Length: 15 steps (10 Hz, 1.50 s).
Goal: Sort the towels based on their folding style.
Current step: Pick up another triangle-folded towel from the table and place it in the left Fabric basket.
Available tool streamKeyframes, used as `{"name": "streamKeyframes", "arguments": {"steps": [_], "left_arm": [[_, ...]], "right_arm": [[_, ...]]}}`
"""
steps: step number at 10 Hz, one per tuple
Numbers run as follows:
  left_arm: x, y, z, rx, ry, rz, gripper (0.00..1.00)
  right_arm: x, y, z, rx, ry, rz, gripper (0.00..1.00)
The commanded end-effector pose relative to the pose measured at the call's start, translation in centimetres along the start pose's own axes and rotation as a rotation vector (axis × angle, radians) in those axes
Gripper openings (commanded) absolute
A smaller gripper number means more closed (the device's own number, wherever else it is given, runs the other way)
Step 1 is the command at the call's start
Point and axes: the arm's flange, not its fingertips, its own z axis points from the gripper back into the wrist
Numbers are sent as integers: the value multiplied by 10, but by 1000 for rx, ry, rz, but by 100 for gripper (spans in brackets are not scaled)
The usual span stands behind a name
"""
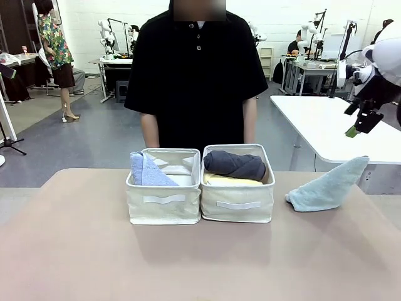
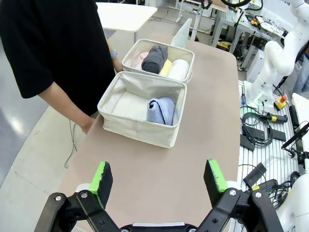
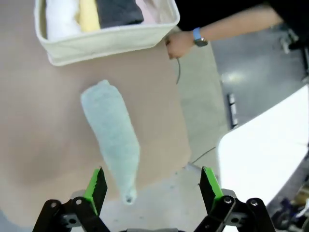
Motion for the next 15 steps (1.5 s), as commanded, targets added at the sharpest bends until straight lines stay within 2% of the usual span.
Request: {"name": "streamKeyframes", "arguments": {"steps": [1, 2, 3, 6, 8, 10, 12, 15], "left_arm": [[1, -1, 1, 6, -2, -1, 98], [1, -1, 1, 6, -2, -1, 98], [1, -1, 1, 6, -2, -1, 98], [1, -1, 1, 6, -2, -1, 98], [1, -1, 1, 6, -2, -1, 98], [1, -1, 1, 6, -2, -1, 98], [1, -1, 1, 6, -2, -1, 98], [1, -1, 1, 6, -2, -1, 98]], "right_arm": [[-13, -13, -15, -22, -93, 70, 100], [-13, -14, -21, -19, -80, -13, 100], [-2, -6, -9, -11, -21, 57, 100], [-4, -9, -15, -15, -39, 47, 100], [-14, 4, -22, 118, 73, 124, 100], [-14, 10, -14, 210, 122, 95, 100], [-19, 5, -23, 239, 216, 57, 100], [-20, -6, -55, 281, 267, 43, 100]]}}
